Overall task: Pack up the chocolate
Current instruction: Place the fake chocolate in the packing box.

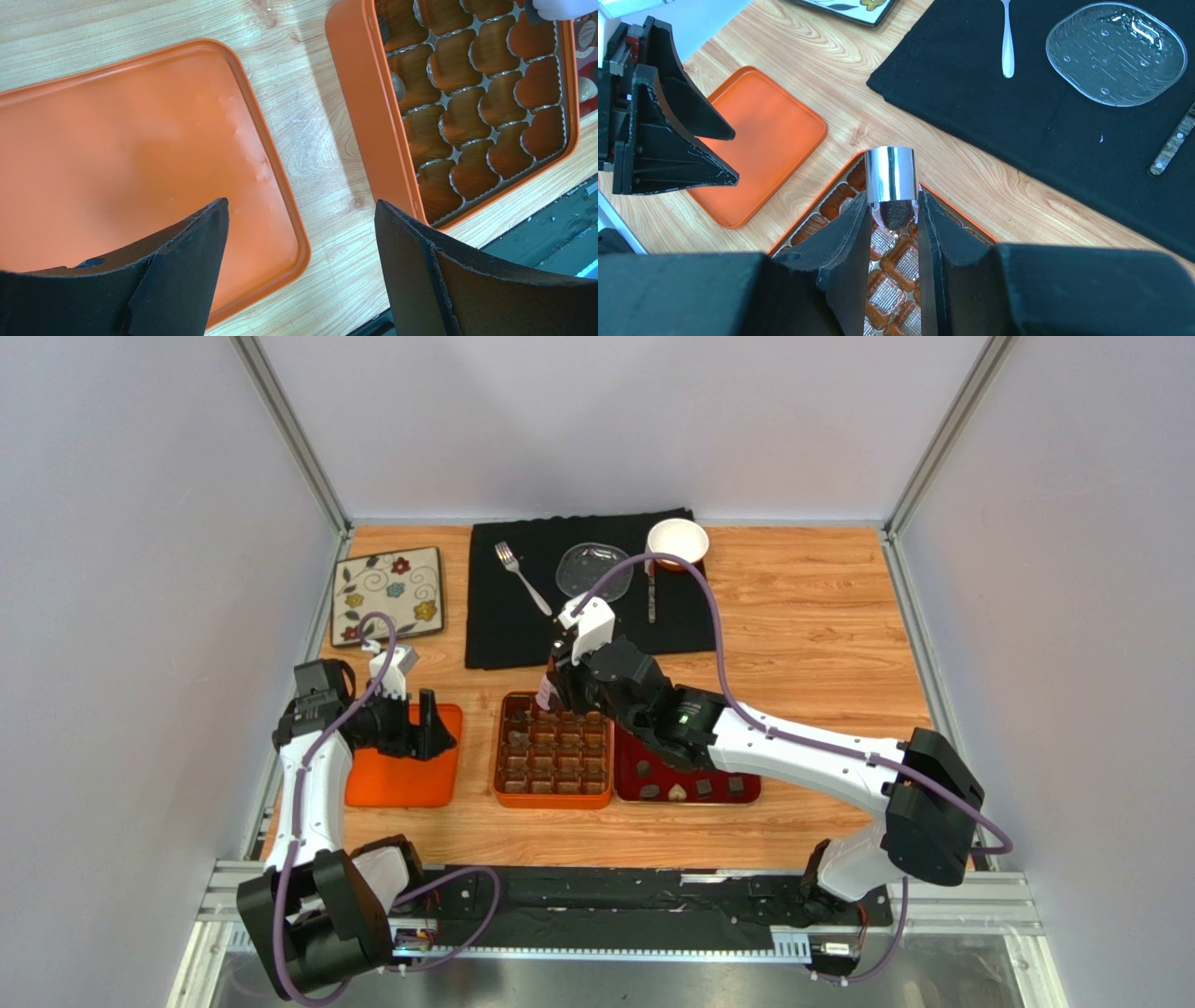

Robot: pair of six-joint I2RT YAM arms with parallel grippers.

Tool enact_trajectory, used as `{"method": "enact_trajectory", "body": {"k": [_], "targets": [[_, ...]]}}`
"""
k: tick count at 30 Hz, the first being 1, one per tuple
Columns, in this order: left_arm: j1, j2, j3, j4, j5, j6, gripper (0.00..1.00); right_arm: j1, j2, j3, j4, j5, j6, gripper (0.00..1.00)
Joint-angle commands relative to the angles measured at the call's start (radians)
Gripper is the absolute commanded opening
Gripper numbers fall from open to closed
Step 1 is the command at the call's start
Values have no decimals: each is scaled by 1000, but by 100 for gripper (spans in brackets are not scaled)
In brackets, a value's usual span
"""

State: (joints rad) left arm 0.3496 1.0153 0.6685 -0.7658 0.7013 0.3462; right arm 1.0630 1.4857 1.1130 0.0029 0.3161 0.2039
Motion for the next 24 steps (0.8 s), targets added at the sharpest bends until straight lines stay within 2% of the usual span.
{"method": "enact_trajectory", "body": {"k": [1, 24], "targets": [[12, -17, 9, 13, 18, 25, 84, 3, 10, 53, 78, 15, -20, 18], [19, -17, 6, 6, 26, 31, 84, 2, 42, 59, 57, 38, -14, 19]]}}
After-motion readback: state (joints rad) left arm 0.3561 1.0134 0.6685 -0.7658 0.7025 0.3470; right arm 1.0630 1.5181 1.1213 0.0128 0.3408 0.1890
